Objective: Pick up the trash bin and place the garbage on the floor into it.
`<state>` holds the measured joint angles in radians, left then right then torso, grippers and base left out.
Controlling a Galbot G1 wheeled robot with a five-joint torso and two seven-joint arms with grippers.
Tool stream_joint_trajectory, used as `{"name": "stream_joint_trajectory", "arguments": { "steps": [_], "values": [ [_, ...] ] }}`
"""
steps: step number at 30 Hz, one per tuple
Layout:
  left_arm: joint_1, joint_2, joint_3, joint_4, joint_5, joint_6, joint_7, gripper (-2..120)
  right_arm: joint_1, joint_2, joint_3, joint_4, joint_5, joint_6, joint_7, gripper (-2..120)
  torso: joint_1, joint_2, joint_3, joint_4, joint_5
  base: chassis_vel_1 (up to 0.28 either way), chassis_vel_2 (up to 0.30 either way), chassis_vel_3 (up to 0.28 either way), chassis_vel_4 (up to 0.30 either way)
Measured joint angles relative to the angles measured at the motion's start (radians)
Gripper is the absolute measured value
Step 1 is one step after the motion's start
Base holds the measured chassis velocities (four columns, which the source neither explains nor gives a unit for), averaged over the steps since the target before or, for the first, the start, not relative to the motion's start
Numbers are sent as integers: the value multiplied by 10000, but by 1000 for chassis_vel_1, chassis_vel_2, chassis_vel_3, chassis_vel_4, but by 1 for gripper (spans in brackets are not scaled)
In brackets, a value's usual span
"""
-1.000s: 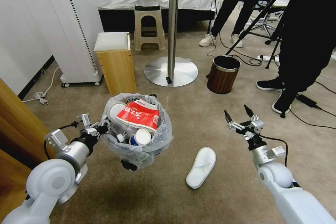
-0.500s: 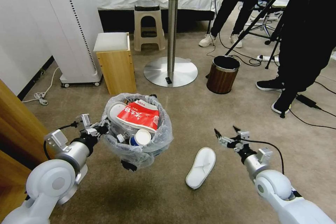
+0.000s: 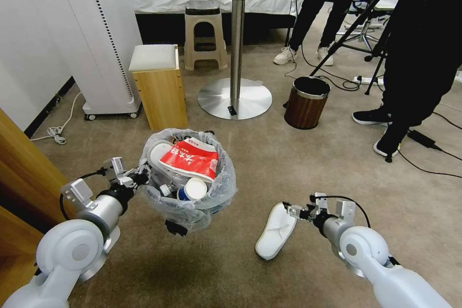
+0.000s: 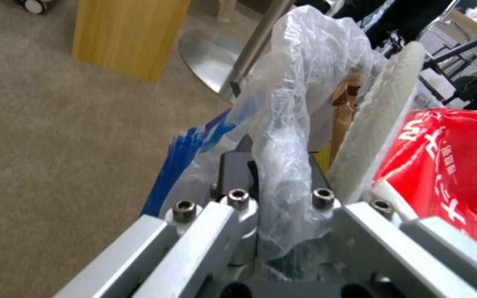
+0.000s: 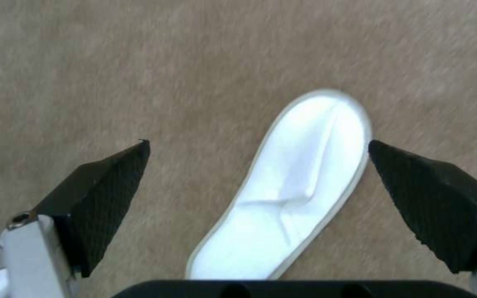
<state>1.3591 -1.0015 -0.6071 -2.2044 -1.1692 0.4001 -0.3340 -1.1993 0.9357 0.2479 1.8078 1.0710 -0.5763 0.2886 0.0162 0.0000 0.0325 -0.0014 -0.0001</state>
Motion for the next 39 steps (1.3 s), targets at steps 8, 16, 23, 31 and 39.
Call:
{"name": "stream_joint_trajectory", "arguments": {
  "steps": [8,16,23,31,39],
  "values": [
    [-8,-1,7,7,12,-12,25,3,455,359,-185,-522,592,-930,222,100,0,0,0,0,1,0,0,0,0],
    [-11,-1,8,-2,30,-37,47,3,790,739,-459,-1364,292,-900,191,100,0,0,0,0,0,0,0,0,0],
    [-36,-12,32,17,48,-44,59,3,1135,1137,-703,-2089,-88,-691,87,100,0,0,0,0,0,0,0,0,0],
    [-55,12,24,99,52,-73,94,3,1458,1498,-753,-2678,-347,-516,-139,100,0,0,0,0,0,0,0,0,0],
    [-106,56,47,99,53,-75,99,3,1607,1793,-805,-3317,-712,-511,-375,100,0,0,1,-1,0,0,0,0,0]
  ]
}}
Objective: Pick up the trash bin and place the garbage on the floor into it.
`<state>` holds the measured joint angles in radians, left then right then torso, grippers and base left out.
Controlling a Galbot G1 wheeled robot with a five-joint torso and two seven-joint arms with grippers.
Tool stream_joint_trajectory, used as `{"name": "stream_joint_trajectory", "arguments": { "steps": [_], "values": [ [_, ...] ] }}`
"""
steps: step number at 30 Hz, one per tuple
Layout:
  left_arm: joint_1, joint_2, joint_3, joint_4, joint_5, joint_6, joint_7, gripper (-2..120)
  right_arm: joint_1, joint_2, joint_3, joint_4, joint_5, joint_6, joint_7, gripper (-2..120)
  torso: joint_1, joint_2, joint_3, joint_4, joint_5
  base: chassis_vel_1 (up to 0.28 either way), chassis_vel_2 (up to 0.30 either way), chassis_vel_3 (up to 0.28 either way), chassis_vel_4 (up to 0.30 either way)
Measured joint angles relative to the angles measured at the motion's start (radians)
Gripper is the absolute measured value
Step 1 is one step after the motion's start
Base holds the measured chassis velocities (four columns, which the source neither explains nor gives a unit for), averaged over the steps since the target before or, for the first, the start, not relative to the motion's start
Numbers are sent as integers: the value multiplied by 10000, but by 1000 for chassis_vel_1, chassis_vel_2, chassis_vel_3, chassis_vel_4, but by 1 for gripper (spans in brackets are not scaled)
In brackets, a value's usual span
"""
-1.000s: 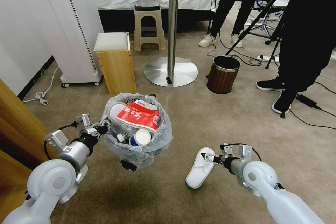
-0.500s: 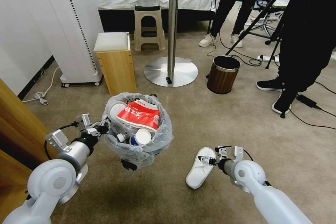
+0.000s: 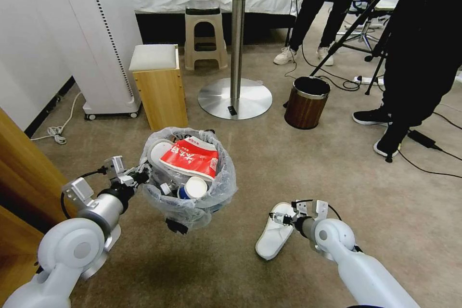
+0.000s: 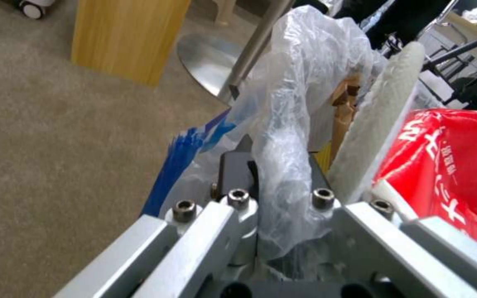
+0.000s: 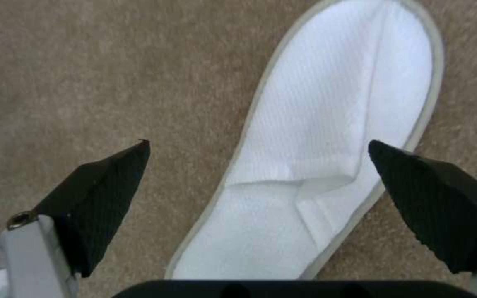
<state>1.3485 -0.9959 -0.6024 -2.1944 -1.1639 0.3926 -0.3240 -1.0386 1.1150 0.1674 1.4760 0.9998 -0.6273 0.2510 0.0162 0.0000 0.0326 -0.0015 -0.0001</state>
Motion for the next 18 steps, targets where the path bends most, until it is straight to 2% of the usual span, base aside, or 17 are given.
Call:
{"name": "stream_joint_trajectory", "arguments": {
  "steps": [6,13,15,18],
  "values": [
    [33,27,-5,-2,-2,-2,6,3,156,341,13,-560,-325,58,-180,100,0,0,0,1,0,0,0,0,0],
    [19,52,-19,-3,-9,-5,9,3,237,368,23,-737,-481,136,-285,99,0,0,-1,1,0,0,0,0,0],
    [16,52,-19,-3,-9,-6,10,3,243,373,24,-738,-494,151,-301,96,0,0,0,1,0,0,0,0,0],
    [-6,52,-11,28,-5,-17,27,3,256,400,21,-758,-587,202,-366,82,0,0,0,1,0,0,0,0,0]
  ]
}}
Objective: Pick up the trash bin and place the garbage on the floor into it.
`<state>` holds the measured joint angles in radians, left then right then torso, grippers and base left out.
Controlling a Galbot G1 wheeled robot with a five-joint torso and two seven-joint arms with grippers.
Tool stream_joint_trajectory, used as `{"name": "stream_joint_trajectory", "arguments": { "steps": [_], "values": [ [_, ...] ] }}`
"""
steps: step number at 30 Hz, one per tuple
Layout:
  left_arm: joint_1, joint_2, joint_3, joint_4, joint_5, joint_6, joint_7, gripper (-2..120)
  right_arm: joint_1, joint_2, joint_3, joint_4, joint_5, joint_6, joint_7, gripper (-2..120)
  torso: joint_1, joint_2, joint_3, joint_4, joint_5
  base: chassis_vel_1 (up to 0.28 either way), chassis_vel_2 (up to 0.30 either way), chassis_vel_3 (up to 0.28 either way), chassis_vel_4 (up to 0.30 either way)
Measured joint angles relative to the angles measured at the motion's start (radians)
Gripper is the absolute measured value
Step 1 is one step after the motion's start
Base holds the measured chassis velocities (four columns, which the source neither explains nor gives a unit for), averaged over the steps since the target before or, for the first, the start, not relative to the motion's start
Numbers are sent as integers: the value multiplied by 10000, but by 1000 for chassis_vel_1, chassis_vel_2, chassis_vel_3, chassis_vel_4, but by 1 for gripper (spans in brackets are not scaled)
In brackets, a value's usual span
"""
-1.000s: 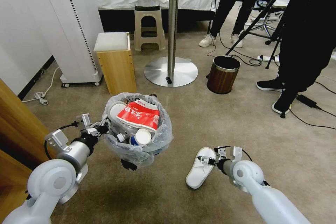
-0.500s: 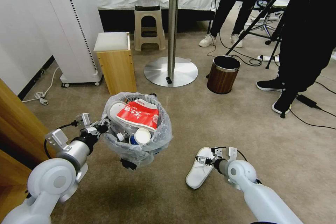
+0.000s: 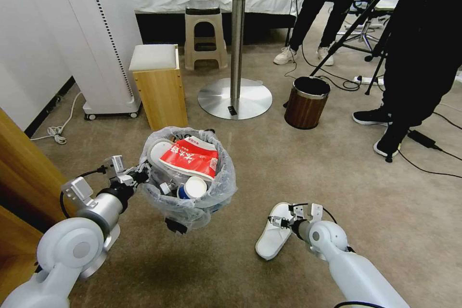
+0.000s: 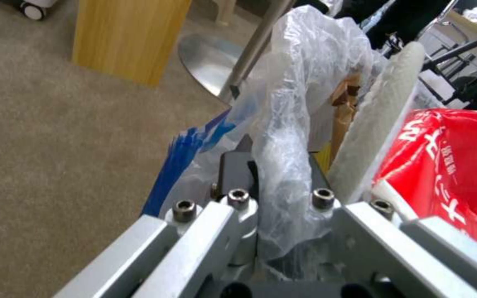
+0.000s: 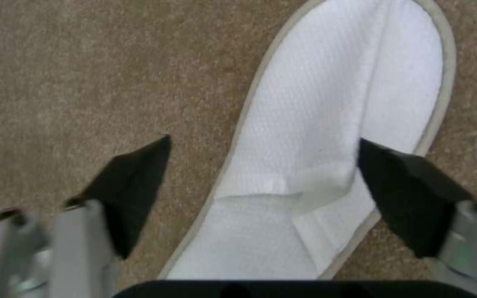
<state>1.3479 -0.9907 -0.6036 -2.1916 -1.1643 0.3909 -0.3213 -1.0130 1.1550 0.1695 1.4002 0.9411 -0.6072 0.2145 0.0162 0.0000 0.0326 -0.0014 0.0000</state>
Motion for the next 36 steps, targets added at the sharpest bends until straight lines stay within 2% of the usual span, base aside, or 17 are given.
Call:
{"name": "stream_joint_trajectory", "arguments": {
  "steps": [1,3,4,6,7,10,14,16,17,21,24,36],
  "values": [
    [0,0,0,0,0,0,0,3,0,0,0,0,0,0,0,82,0,0,0,0,0,0,0,0,0],
    [-9,0,1,12,3,-24,22,3,5,2,-11,-41,-72,53,-14,70,0,0,0,0,0,0,0,0,0],
    [-9,0,1,12,3,-24,22,3,5,2,-11,-41,-72,53,-14,70,0,0,0,0,0,0,0,0,0],
    [-12,3,1,52,21,-39,38,3,4,-28,-10,-45,-93,98,-31,61,0,0,0,0,0,0,0,0,0],
    [-12,3,1,52,21,-39,38,3,4,-28,-10,-45,-93,98,-31,61,0,0,0,0,0,0,0,0,0],
    [-23,-5,13,66,34,-48,39,3,3,-55,5,-60,-139,112,-37,45,0,0,0,0,0,0,0,0,0],
    [-29,-13,31,61,34,-48,39,3,-3,-55,17,-83,-180,118,-40,36,-1,0,0,-1,0,0,0,0,0],
    [-35,-13,32,59,34,-48,40,3,-15,-63,29,-106,-244,137,-40,24,0,0,0,0,0,0,0,0,0],
    [-35,-13,32,59,34,-48,40,3,-15,-63,29,-106,-244,137,-40,24,0,0,0,0,0,0,0,0,0],
    [-25,-12,31,53,34,-48,39,3,-29,-109,42,-128,-337,190,-39,4,0,0,0,0,1,0,0,0,0],
    [-15,-23,31,47,43,-48,40,3,-29,-144,47,-130,-379,218,-35,0,0,0,0,0,1,0,0,0,0],
    [-9,-35,33,23,56,-54,46,3,8,-211,45,-217,-579,371,-22,0,0,0,0,0,1,0,0,0,0]
  ]
}}
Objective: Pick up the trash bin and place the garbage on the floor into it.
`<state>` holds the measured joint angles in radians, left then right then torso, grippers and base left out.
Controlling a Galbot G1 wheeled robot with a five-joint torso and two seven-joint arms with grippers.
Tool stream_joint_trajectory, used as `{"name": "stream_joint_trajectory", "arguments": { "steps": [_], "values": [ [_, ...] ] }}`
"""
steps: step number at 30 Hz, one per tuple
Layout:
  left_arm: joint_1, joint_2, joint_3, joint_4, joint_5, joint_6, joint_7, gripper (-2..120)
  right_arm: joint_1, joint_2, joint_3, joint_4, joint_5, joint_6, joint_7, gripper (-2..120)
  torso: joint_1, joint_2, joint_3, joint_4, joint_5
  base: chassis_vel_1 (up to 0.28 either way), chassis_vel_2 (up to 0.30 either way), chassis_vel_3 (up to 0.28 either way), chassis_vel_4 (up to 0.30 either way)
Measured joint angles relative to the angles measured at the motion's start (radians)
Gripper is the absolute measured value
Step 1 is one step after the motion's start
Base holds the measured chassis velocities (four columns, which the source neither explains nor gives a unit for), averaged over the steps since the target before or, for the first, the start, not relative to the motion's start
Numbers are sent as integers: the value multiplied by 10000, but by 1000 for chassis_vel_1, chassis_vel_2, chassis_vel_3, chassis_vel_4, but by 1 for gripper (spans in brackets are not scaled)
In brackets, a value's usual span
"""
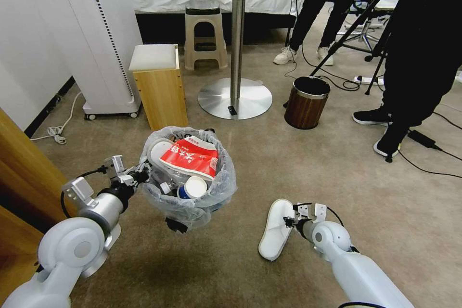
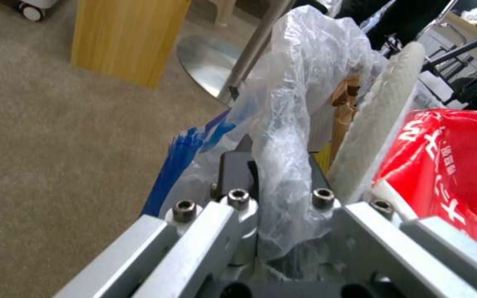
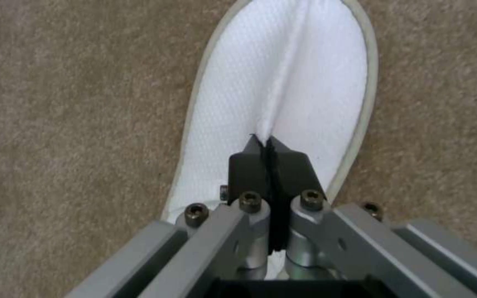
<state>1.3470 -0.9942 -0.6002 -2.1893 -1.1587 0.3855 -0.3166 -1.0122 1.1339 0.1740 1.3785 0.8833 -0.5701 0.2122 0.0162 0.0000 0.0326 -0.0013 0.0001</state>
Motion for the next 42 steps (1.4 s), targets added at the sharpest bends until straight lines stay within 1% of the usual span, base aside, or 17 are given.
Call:
{"name": "stream_joint_trajectory", "arguments": {
  "steps": [8,12,13,16,17,20,21,24,25,26,28,29,30,34,35,37,42],
  "values": [
    [-16,14,3,24,1,-3,5,3,-188,-390,134,738,-1,645,-145,0,0,0,0,0,0,0,0,0,0],
    [20,48,84,54,73,-4,-10,3,-291,-860,534,2210,76,1800,-578,0,0,0,0,0,-2,0,0,0,0],
    [20,48,84,54,73,-4,-10,3,-291,-860,534,2210,76,1800,-578,0,0,0,0,0,-2,0,0,0,0],
    [45,37,159,33,109,-5,-21,3,-251,-1165,767,3221,348,2662,-1069,0,0,0,0,0,0,0,0,0,0],
    [45,37,159,33,109,-5,-21,3,-251,-1165,767,3221,348,2662,-1069,0,0,0,0,0,0,0,0,0,0],
    [79,32,228,-20,146,0,-30,3,-134,-1366,895,3842,411,3790,-1975,0,0,0,-1,-1,0,0,0,0,0],
    [79,32,228,-20,146,0,-30,3,-134,-1366,895,3842,411,3790,-1975,0,0,0,-1,-1,0,0,0,0,0],
    [149,45,324,-55,184,25,-46,3,82,-1470,895,4202,603,4758,-2982,0,0,0,-1,0,-1,0,0,0,0],
    [177,58,373,-59,220,27,-46,3,169,-1485,849,4214,715,5192,-3424,0,0,0,0,0,-1,0,0,0,0],
    [177,58,373,-59,220,27,-46,3,169,-1485,849,4214,715,5192,-3424,0,0,0,0,0,-1,0,0,0,0],
    [237,72,499,-71,293,50,-36,3,368,-1486,719,4184,993,6136,-4313,0,0,0,0,0,-1,0,0,0,0],
    [243,72,546,-78,309,62,-34,3,432,-1483,684,4177,1106,6368,-4580,0,0,0,0,0,-1,0,0,0,0],
    [243,72,546,-78,309,62,-34,3,432,-1483,684,4177,1106,6368,-4580,0,0,0,0,0,-1,0,0,0,0],
    [212,79,662,-95,312,123,-95,3,695,-1471,572,4246,1555,7190,-5710,0,0,0,0,-1,-1,0,0,0,0],
    [212,79,662,-95,312,123,-95,3,695,-1471,572,4246,1555,7190,-5710,0,0,0,0,-1,-1,0,0,0,0],
    [217,111,722,-95,308,138,-97,3,788,-1470,537,4345,1760,7445,-6226,0,0,0,0,0,-1,0,0,0,0],
    [209,114,871,-100,143,188,-96,3,920,-1421,404,4452,1945,7747,-6978,0,0,0,0,0,-1,0,0,0,0]
  ]
}}
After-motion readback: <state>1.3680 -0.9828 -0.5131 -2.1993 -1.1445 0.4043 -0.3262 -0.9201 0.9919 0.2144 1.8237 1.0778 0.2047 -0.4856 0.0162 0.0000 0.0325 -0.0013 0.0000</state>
